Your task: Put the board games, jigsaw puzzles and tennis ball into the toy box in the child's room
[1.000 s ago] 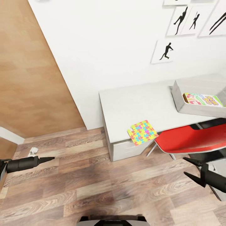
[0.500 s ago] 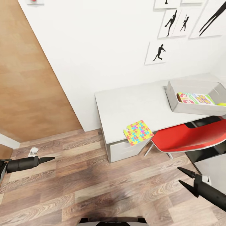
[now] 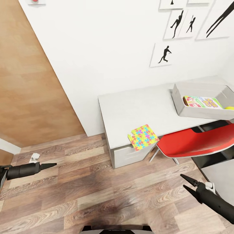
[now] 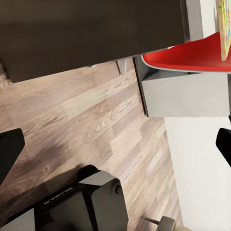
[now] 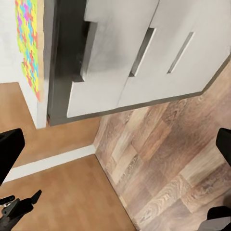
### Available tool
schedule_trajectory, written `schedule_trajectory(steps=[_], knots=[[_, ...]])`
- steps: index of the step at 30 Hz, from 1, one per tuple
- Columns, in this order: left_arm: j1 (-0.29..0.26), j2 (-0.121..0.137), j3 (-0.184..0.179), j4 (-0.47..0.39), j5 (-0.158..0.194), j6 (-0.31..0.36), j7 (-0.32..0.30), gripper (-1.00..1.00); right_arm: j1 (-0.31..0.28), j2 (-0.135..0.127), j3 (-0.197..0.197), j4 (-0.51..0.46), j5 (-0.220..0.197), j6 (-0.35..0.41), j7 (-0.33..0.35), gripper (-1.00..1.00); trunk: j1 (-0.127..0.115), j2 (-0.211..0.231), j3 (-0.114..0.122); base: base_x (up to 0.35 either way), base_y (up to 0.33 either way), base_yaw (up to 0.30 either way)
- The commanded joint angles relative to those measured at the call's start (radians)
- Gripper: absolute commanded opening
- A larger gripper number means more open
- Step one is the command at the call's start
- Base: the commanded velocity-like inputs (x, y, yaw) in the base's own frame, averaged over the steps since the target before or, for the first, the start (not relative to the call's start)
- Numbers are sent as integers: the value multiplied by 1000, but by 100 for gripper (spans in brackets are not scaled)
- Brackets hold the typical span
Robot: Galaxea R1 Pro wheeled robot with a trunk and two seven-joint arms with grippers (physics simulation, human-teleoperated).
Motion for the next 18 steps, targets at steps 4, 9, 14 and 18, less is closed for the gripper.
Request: schedule_trajectory(steps=[4,9,14,18], knots=[[5,0,8,1,-10,10,-7,100,-1,1,-4,-1,8,1,28,100,1,-2,-1,0,0,0],[8,0,9,2,-9,11,-7,100,0,2,-5,-6,6,-2,37,100,1,-2,1,0,0,-8],[9,-2,8,2,-8,10,-7,100,2,7,-4,-7,8,-9,40,100,1,-2,6,0,0,-38],[10,-6,8,2,-9,10,-7,100,7,12,-5,-12,11,-19,42,100,1,-2,8,0,0,-17]])
